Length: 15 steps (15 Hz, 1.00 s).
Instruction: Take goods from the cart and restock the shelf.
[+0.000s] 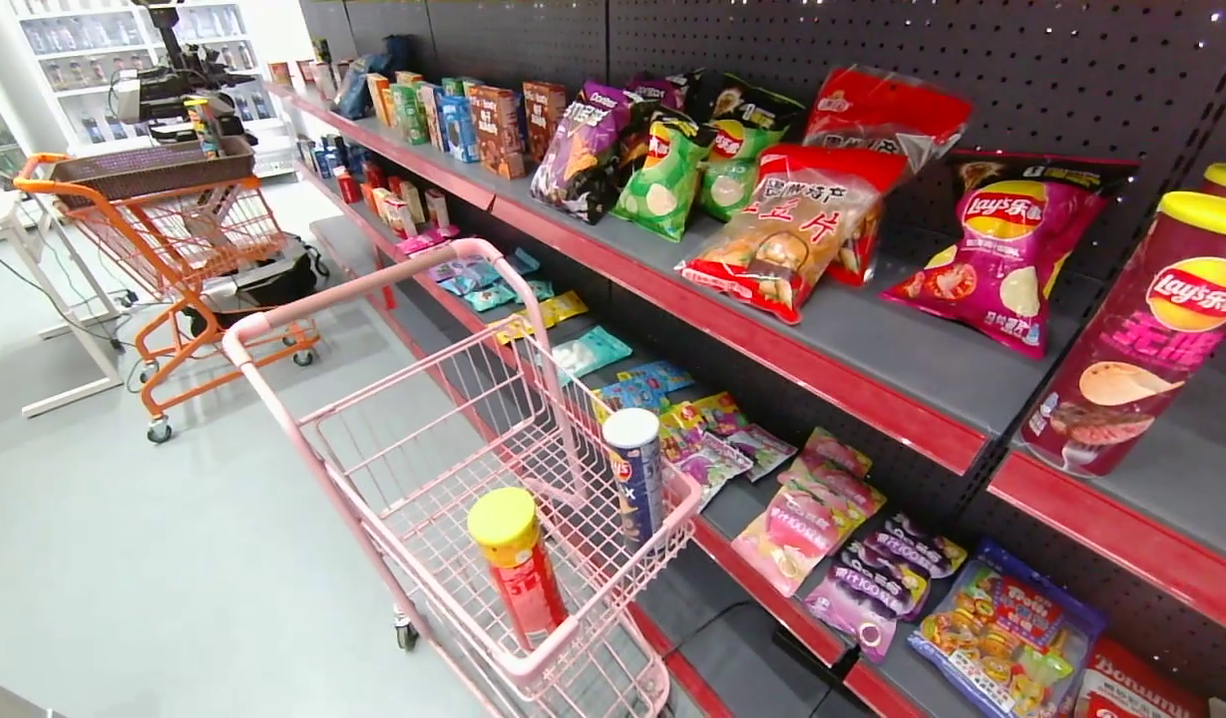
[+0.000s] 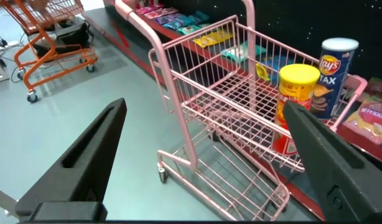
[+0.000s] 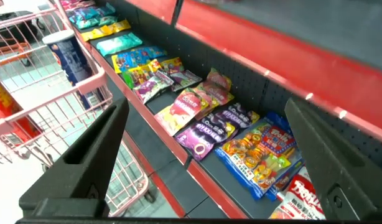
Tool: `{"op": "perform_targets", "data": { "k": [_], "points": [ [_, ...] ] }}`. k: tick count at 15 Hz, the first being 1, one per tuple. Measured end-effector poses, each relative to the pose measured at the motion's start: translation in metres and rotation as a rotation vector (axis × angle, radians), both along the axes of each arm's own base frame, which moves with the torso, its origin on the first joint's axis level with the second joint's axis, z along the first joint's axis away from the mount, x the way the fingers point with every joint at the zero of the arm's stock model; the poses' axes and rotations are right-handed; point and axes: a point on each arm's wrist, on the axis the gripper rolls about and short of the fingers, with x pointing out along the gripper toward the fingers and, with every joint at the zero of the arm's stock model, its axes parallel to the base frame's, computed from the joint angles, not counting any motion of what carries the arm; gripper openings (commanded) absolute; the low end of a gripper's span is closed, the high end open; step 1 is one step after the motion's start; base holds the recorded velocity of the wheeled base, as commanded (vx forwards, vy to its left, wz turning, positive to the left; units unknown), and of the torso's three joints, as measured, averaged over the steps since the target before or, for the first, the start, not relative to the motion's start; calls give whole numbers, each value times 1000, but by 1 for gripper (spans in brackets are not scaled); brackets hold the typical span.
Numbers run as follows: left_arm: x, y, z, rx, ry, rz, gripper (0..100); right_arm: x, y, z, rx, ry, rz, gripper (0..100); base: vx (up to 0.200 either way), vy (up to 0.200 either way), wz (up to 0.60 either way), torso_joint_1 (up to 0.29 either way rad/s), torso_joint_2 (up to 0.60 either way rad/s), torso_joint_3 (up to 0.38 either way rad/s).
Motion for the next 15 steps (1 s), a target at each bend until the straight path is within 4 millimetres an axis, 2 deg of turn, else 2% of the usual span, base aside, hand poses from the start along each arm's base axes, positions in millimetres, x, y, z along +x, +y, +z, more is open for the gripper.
{"op": "perform_targets", "data": {
  "k": [5,12,14,15],
  "points": [
    [0,0,0,0,1,-1,100,0,0,0,1,1,0,100,0,0,0,-167,469,296],
    [2,-2,2,-1,31,-113,100,0,0,0,2,0,-1,100,0,0,0,-14,43,37],
    [1,-2,17,-32,6,-119,100,0,0,0,0,0,-1,100,0,0,0,0,0,0],
    [1,-2,33,-75,-16,-120,100,0,0,0,-1,0,-1,100,0,0,0,0,0,0]
  ]
}}
